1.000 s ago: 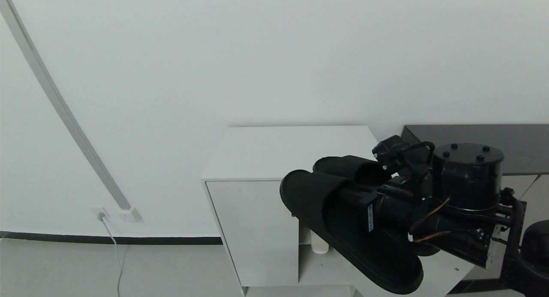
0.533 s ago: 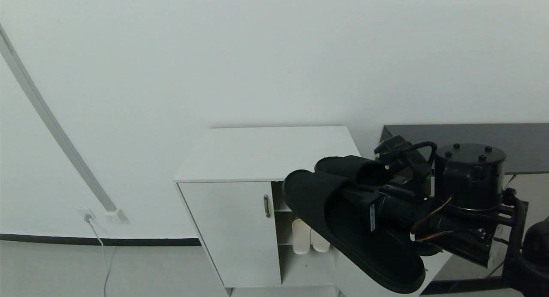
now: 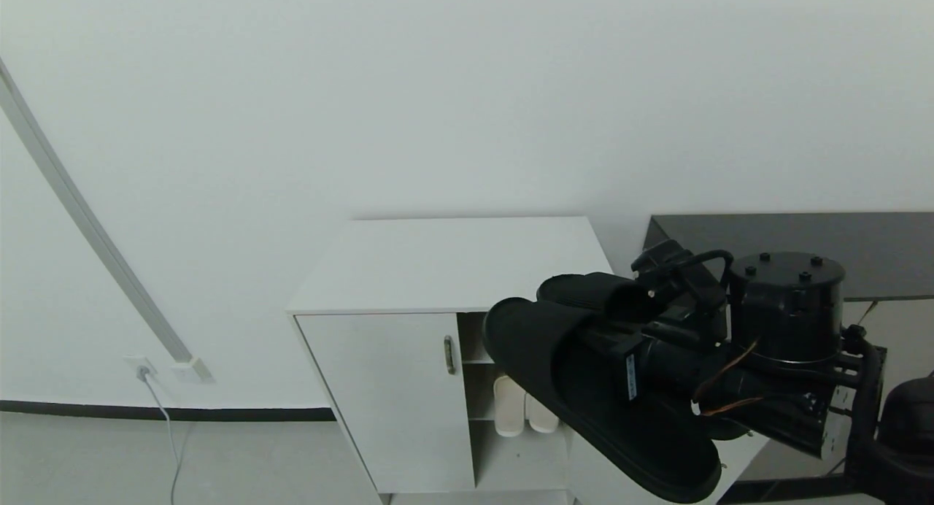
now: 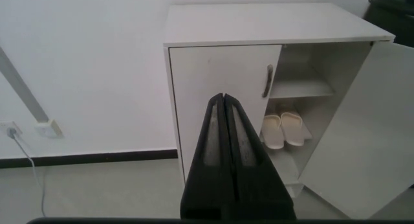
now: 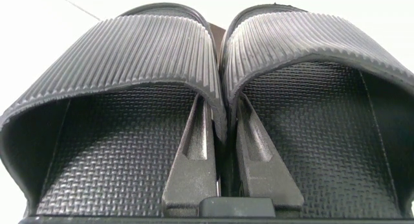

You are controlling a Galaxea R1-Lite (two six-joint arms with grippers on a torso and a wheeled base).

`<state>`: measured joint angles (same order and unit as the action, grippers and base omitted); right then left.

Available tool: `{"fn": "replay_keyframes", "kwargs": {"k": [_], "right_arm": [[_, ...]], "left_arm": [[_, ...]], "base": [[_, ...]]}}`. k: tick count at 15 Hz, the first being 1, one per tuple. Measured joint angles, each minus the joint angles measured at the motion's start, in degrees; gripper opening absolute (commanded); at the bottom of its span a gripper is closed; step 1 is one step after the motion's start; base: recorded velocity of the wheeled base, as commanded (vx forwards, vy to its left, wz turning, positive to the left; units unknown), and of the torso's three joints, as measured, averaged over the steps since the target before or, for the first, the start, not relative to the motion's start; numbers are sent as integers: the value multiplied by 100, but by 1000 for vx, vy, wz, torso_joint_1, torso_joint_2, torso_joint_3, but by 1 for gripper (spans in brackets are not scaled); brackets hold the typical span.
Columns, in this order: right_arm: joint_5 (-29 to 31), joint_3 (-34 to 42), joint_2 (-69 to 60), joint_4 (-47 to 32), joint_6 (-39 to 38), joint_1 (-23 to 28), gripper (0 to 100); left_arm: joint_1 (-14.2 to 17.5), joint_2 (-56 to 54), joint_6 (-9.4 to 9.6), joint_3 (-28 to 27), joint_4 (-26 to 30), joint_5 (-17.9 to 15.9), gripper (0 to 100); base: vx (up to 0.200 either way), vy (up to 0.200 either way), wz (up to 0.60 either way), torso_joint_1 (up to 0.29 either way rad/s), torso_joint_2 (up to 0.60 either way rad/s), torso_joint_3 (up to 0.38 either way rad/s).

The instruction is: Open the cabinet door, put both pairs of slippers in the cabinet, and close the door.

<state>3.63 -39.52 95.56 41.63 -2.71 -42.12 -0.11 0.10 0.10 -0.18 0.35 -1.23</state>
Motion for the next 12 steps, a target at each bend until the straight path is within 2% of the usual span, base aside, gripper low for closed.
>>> {"fn": "replay_keyframes", "kwargs": {"k": [5,12], "right_arm": [[-20,37,41,0,24,-13,0],[-29,57,85,18,24,-60,0]], "left_arm": [[0,0,-2,0,-2,1,0],[0,0,6,0,-2,1,0]], "base": [[0,0,0,0,0,0],[0,0,0,-148,336,185]]}}
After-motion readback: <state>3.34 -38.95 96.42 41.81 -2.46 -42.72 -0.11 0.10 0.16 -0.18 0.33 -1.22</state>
